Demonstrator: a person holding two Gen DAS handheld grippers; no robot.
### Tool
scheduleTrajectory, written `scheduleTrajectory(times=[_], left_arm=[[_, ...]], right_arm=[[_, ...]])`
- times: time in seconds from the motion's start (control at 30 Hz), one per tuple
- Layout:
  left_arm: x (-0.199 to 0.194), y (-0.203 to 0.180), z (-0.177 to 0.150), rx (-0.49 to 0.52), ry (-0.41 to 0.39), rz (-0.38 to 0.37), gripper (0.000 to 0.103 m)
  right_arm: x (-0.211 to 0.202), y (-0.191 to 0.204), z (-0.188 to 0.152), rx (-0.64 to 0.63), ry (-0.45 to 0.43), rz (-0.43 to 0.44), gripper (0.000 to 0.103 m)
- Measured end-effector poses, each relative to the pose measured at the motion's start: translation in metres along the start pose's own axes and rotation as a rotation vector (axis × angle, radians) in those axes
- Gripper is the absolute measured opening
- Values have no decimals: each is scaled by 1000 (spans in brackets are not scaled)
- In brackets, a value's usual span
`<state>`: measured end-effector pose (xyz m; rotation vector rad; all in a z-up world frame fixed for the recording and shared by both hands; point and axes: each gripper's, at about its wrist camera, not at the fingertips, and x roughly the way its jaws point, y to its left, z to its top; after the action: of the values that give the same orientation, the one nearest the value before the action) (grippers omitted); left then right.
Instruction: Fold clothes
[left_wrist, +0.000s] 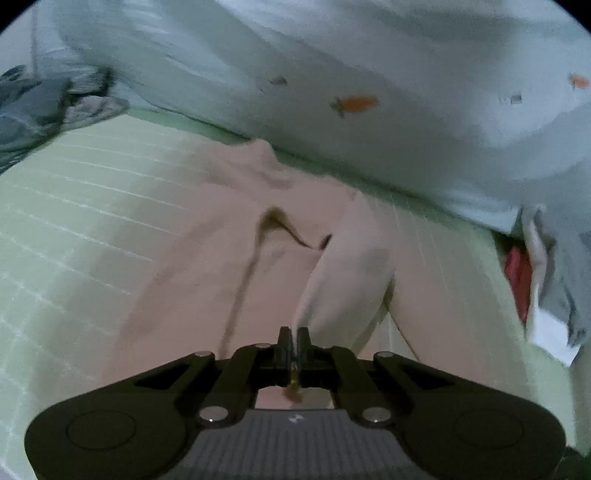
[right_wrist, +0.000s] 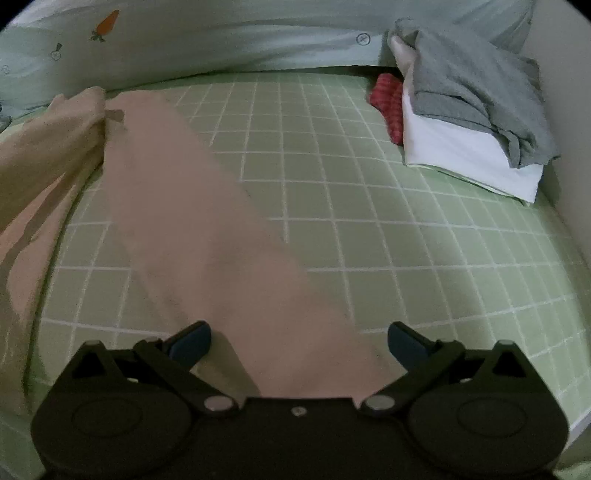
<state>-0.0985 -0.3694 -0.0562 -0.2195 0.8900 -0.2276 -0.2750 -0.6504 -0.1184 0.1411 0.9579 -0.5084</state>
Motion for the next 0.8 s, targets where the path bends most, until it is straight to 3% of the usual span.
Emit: scheduleTrajectory(times=[0.2,0.4,0.67,0.8], left_arm=[[-37,62,-8,-120,7,7,2],[-29,129,-36,-280,113,29,2],[-9,153,-44,-288,204,43,6],[-16,149,-31,-238,179,52,28]], right_arm=[[-9,19,-6,63,12,-77,103],[-19,46,-19,55,22,-111,103],[-37,73,-25,11,18,-105,103],[-42,81,-13,58,-23,-64,103]])
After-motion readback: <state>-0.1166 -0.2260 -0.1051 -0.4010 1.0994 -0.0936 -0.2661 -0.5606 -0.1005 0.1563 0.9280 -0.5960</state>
